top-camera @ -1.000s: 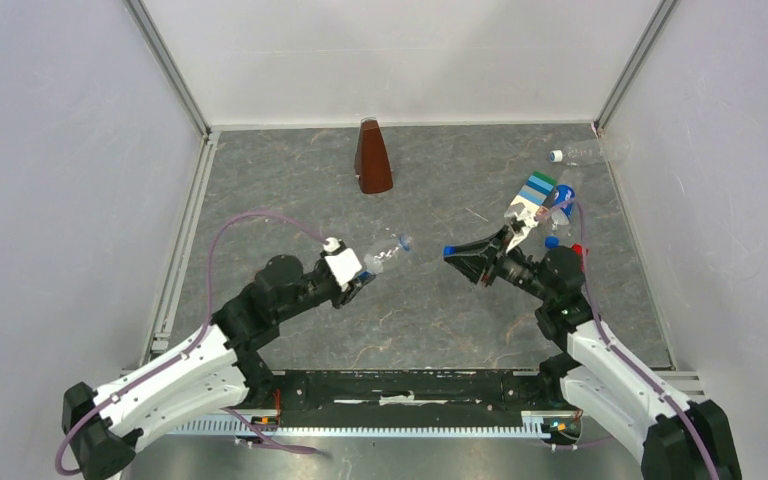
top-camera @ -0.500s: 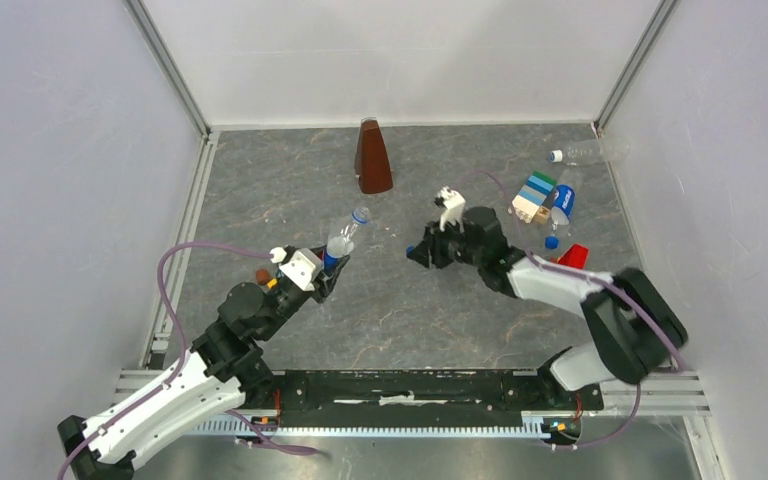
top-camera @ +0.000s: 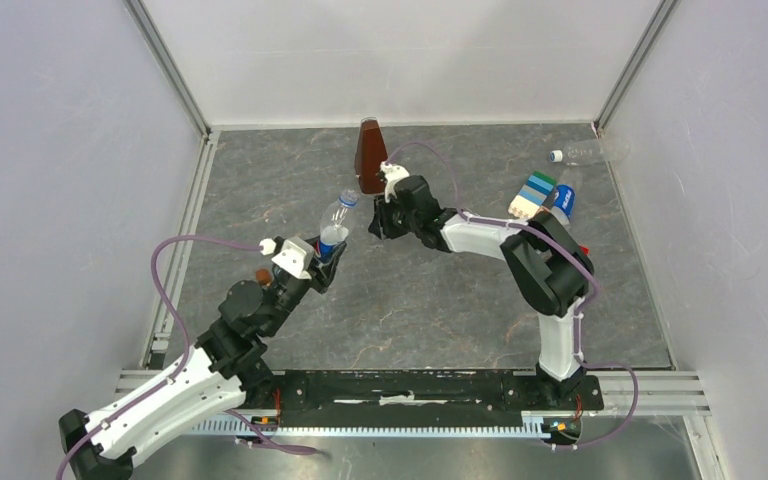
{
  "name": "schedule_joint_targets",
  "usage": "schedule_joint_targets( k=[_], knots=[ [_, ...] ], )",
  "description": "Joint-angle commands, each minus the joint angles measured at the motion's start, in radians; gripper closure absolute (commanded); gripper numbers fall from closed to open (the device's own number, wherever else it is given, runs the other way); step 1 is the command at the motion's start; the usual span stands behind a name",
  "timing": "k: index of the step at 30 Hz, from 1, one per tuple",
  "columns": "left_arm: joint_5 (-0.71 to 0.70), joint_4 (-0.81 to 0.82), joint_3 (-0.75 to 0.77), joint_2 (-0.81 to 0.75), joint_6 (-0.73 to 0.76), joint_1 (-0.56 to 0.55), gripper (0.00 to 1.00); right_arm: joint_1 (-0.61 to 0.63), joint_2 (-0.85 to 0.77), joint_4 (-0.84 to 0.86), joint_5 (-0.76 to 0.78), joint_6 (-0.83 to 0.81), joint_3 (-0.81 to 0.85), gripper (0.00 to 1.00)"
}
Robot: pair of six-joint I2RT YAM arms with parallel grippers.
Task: Unscrew the bottle caps
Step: Place the bottle cap at the center of the board, then place the plastic bottle at the center of the board.
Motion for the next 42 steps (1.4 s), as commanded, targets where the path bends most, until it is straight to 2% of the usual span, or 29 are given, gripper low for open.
schedule_joint_targets(
  k=[1, 7, 12, 14, 17, 20, 23, 27, 31, 35, 39, 42],
  knots=[
    [0.003, 0.096, 0.025, -0.02, -0.086, -0.002, 0.94, 0.039, 0.059, -0.055, 0.035, 0.015, 0.068, 0.79],
    [-0.035, 0.085, 0.014, -0.064, -0.062, -0.002, 0.94, 0.054, 0.088, -0.08, 0.069, 0.014, 0.097, 0.77],
    [-0.081, 0.091, 0.032, -0.043, -0.069, -0.002, 0.93, 0.054, 0.085, -0.088, 0.094, 0.019, 0.085, 0.71],
    [-0.106, 0.129, 0.042, -0.016, -0.055, -0.002, 0.93, 0.055, 0.079, -0.072, 0.089, 0.015, 0.073, 0.66],
    [-0.13, 0.171, 0.078, 0.038, -0.029, -0.002, 0.93, 0.054, 0.086, -0.072, 0.057, 0.01, 0.084, 0.51],
    [-0.123, 0.169, 0.118, 0.086, -0.023, -0.002, 0.93, 0.053, 0.068, -0.071, 0.055, 0.006, 0.069, 0.48],
    [-0.102, 0.155, 0.11, 0.099, -0.049, -0.002, 0.92, 0.054, 0.01, -0.027, 0.064, 0.005, 0.008, 0.37],
    [-0.095, 0.209, 0.046, 0.086, -0.082, -0.002, 0.91, 0.054, -0.026, -0.052, 0.07, -0.01, -0.003, 0.36],
    [-0.059, 0.198, 0.003, 0.066, -0.091, -0.002, 0.91, 0.054, -0.146, -0.016, 0.111, -0.013, -0.138, 0.35],
    [-0.055, 0.196, -0.058, 0.06, -0.058, 0.0, 0.91, 0.052, -0.353, 0.122, 0.074, -0.022, -0.336, 0.35],
    [-0.055, 0.258, -0.133, 0.085, -0.046, 0.0, 0.9, 0.053, -0.551, 0.192, 0.052, -0.028, -0.437, 0.3],
    [0.016, 0.292, -0.157, 0.119, -0.008, 0.001, 0.88, 0.053, -0.672, 0.231, 0.03, -0.009, -0.493, 0.27]
  ],
)
